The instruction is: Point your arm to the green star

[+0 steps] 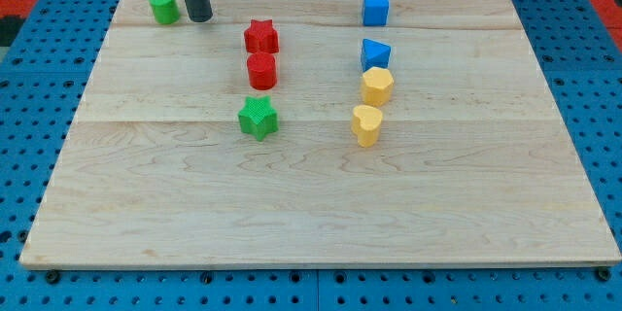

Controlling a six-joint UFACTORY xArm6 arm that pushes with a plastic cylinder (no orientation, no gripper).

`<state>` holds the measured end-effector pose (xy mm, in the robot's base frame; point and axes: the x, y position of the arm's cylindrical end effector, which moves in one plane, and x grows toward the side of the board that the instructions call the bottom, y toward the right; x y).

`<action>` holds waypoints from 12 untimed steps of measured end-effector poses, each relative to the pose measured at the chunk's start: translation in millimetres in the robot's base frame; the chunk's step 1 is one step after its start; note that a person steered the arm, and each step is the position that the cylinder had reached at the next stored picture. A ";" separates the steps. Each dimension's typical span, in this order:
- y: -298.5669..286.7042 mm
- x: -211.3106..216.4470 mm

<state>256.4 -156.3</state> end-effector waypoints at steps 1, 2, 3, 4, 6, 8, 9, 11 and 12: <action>0.0 0.0; 37.6 -6.7; 65.7 -35.0; 65.8 -38.8; 65.9 -38.8; 110.0 -61.3; 106.3 -41.9; 139.6 -21.8; 129.7 -25.5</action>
<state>230.9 -26.6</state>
